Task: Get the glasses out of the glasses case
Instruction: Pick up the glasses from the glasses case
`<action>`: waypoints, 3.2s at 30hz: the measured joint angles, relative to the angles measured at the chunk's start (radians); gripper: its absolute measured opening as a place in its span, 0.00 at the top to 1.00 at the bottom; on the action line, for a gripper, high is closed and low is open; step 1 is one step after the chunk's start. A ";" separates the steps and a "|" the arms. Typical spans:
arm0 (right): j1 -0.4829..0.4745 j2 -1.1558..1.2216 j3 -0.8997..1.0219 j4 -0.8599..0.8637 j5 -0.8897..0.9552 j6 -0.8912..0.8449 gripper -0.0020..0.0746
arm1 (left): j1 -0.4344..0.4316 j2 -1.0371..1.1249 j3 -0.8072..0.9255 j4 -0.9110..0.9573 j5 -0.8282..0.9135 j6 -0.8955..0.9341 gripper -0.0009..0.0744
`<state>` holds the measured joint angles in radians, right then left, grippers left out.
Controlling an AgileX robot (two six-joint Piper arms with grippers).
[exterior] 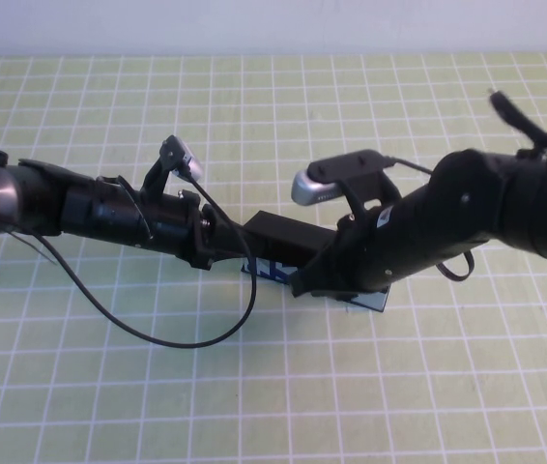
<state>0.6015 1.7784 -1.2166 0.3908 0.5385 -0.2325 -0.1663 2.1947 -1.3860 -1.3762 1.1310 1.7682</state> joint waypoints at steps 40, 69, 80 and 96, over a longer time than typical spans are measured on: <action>-0.228 0.473 -0.638 -0.096 0.267 0.157 0.99 | 0.000 0.002 -0.006 0.058 0.027 -0.059 0.99; -0.096 0.433 -0.658 -0.129 0.358 0.121 0.99 | 0.049 -0.085 -0.006 0.060 0.013 -0.070 0.99; -0.021 0.433 -0.658 -0.146 0.405 0.120 0.99 | 0.049 -0.085 -0.006 -0.076 -0.077 -0.007 0.99; -0.019 0.399 -0.658 -0.152 0.434 0.120 0.99 | 0.049 0.051 -0.128 -0.001 -0.098 -0.141 0.99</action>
<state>0.5823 2.1770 -1.8750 0.2388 0.9720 -0.1130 -0.1176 2.2460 -1.5142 -1.3768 1.0327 1.6268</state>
